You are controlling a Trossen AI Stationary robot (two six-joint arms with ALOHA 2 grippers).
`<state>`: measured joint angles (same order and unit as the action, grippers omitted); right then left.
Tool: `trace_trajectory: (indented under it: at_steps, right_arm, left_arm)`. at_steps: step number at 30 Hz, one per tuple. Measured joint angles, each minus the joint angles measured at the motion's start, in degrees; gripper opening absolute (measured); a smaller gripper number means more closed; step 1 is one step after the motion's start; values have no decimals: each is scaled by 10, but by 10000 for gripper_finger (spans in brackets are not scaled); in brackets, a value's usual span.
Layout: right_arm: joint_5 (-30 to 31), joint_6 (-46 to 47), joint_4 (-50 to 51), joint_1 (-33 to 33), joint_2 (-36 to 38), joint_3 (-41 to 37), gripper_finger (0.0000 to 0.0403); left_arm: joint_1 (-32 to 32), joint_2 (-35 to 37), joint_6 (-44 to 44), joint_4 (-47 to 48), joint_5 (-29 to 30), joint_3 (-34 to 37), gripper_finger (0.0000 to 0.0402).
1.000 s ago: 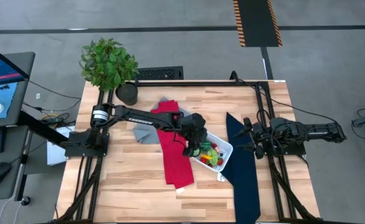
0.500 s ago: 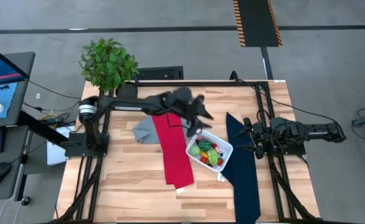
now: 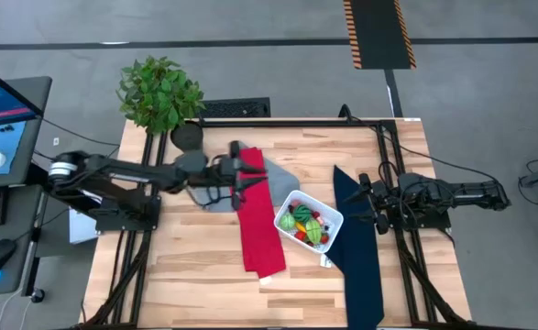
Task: Pick and placing Produce into tupperware
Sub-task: Return to Home Position
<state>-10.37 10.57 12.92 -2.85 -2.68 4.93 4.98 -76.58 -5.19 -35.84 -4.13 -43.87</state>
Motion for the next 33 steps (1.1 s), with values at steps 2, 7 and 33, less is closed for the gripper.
trace_trajectory:
  at_steps: [2, 7, 33]
  right_arm:
    - [0, 0, 0, 0, 0, 0, 265]
    - [0, 0, 0, 0, 0, 0, 265]
    - [0, 0, 0, 0, 0, 0, 265]
  left_arm:
    - [-16, 39, 3, 11, 40, 44, 63]
    - [-79, 132, 10, 69, 52, 117, 51]
    - [-283, 545, 27, 284, 337, 284, 50]
